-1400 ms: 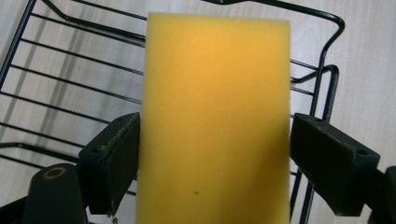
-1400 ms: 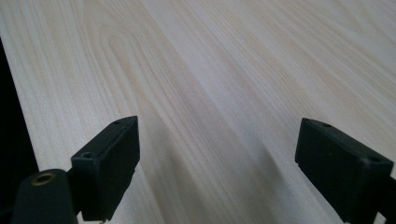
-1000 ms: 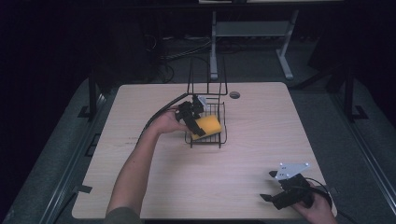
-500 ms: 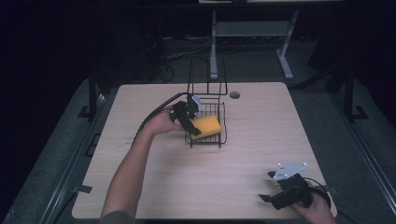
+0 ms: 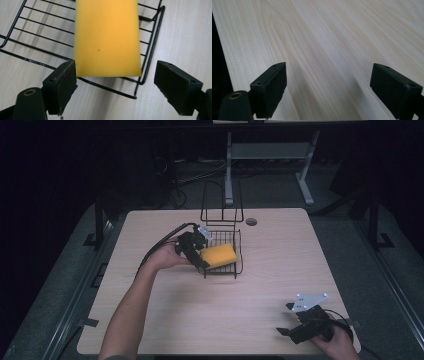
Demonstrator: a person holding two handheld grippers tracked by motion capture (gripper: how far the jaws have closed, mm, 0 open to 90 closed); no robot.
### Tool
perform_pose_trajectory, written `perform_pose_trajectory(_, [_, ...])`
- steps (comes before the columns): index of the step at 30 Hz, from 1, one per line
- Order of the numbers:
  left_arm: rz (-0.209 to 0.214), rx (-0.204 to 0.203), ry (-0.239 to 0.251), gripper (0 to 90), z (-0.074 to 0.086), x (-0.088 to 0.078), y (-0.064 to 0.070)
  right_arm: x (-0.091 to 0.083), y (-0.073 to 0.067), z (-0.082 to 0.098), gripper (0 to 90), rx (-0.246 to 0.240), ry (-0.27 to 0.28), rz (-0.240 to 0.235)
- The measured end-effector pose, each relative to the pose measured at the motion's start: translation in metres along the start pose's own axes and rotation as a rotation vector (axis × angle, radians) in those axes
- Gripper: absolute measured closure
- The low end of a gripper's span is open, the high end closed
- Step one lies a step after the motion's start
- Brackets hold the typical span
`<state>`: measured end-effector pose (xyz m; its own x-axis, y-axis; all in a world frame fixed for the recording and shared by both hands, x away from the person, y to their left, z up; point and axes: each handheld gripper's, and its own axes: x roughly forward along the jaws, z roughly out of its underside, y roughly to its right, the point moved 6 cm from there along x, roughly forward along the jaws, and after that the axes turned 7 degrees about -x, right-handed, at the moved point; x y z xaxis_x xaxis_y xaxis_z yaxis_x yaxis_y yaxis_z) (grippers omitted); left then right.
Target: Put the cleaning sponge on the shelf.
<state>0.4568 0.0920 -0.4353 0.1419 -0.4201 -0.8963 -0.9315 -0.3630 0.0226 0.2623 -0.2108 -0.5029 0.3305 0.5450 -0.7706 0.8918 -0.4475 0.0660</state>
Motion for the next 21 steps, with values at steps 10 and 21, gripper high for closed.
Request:
perform_pose_trajectory(10, [0.004, 0.007, 0.004, 17.7, 0.014, -0.004, 0.014, -0.001, 0.001, -0.001, 13.6, 0.009, 0.004, 0.001])
perform_pose_trajectory(21, [-0.002, 0.028, -0.004, 17.8, 0.025, -0.009, 0.028, -0.001, 0.002, -0.001, 13.6, 0.009, -0.003, 0.005])
